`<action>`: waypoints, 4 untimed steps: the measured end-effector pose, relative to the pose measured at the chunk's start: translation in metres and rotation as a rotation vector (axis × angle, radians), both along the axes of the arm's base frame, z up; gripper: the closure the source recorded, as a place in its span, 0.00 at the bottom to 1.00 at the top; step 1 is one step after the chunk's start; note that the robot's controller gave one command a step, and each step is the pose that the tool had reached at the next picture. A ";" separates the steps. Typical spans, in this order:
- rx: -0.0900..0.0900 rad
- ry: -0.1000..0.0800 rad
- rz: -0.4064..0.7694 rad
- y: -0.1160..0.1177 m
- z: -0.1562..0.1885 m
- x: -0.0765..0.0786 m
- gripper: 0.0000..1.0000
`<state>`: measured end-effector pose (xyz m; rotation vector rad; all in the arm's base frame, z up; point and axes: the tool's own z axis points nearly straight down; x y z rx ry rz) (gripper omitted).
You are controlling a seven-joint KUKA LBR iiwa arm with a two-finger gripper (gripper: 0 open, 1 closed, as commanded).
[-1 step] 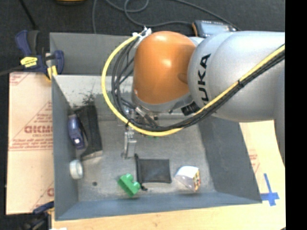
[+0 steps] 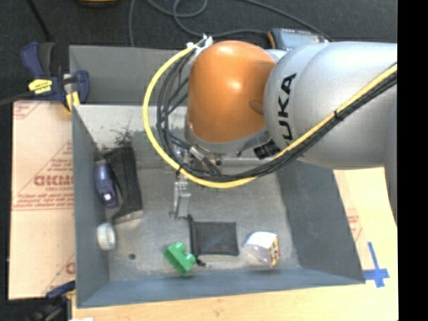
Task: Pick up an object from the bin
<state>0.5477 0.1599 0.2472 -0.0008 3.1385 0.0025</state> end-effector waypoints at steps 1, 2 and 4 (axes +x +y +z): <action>-0.001 -0.004 0.092 -0.039 -0.051 0.003 0.00; -0.003 0.001 0.197 -0.110 -0.079 0.008 0.00; -0.001 -0.005 0.155 -0.108 -0.157 -0.009 0.00</action>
Offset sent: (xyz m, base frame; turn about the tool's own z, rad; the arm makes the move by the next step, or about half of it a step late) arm 0.0099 -0.1335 -0.0872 -0.2191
